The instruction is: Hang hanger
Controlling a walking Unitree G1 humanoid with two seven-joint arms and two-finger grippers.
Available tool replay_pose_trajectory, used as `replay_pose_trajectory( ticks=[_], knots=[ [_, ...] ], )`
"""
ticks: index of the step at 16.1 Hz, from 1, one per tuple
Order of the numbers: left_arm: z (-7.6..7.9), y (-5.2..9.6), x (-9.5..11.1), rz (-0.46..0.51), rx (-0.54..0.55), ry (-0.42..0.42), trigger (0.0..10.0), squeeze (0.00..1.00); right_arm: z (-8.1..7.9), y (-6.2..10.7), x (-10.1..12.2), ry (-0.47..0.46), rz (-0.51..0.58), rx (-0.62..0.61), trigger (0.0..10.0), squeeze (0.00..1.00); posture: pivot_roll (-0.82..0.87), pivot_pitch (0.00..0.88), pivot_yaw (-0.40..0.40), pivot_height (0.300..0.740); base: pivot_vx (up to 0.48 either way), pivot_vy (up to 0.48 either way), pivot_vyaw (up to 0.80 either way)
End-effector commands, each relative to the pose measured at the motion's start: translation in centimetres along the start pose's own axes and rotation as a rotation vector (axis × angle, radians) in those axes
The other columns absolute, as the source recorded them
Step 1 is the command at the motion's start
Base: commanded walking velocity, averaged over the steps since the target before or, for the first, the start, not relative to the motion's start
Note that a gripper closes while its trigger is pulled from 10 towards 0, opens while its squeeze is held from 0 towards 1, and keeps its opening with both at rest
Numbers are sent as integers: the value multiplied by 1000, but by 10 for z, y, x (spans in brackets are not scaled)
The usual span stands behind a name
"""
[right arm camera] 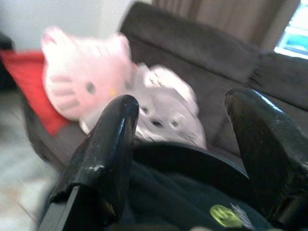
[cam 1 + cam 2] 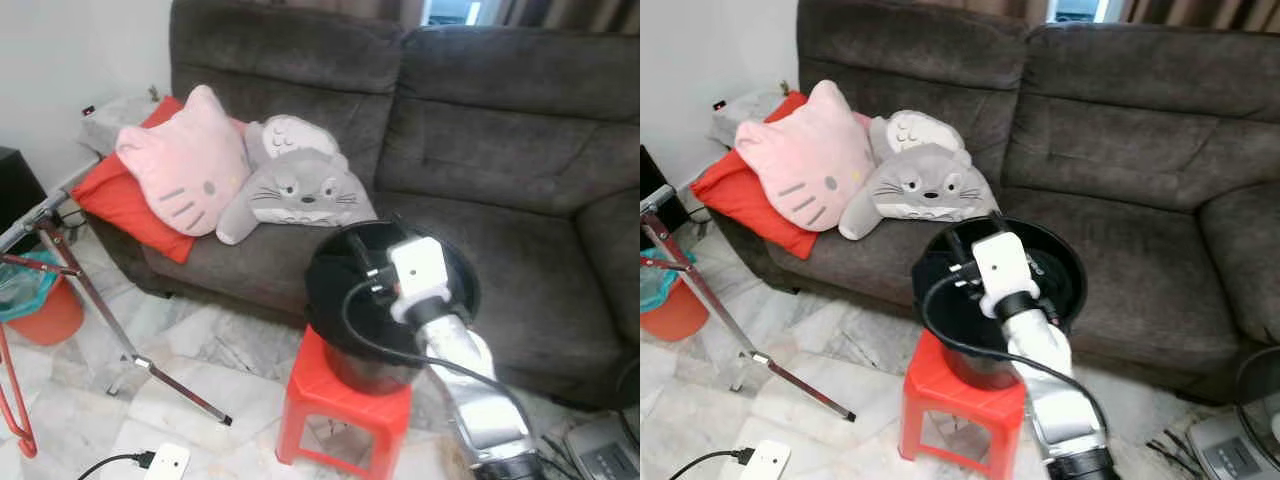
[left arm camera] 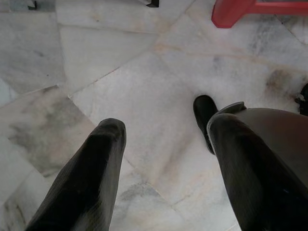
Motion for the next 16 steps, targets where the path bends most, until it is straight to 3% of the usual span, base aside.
replay_pose_trajectory(
  ticks=[1, 3, 5, 9, 13, 16],
  knots=[
    [1, 0, 1, -1, -7, 3, 10000, 0, 19, 3, -18, 73, -106, -60, 10000, 0, -131, 0, -4, 740, 0, 0, 0],
    [1, 0, 1, -1, -7, 2, 10000, 0, 30, 7, -31, 151, -184, -66, 10000, 0, -132, 0, -2, 740, 0, 0, 0],
    [0, 0, 1, -2, -7, -1, 10000, 0, 35, 14, -43, 263, -301, 35, 10000, 0, -138, 0, 3, 740, 0, 0, 0],
    [0, 0, 1, -2, -7, 0, 10000, 0, 34, 21, -40, 260, -336, 74, 10000, 0, -135, 0, 2, 740, 0, 0, 0],
    [1, 0, 1, -3, -11, -1, 10000, 0, 28, 37, -57, 255, -470, 169, 10000, 0, -141, 0, 4, 740, 0, 0, 0],
    [1, 0, 2, -2, -11, 1, 10000, 0, 40, 35, -60, 284, -498, 145, 10000, 0, -137, 0, 3, 740, 0, 0, 0]
  ],
)
Point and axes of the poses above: a point about 5 cm out from each wrist's last joint towards the gripper, its own y axis pointing back from the gripper into the wrist, its own x axis along the axis of the wrist's last joint, z = x × y, the point moved 6 cm from there along -y, pointing out of the wrist towards the gripper, and after that the axes turned 14 degrees about -y, right-handed, at the moved point
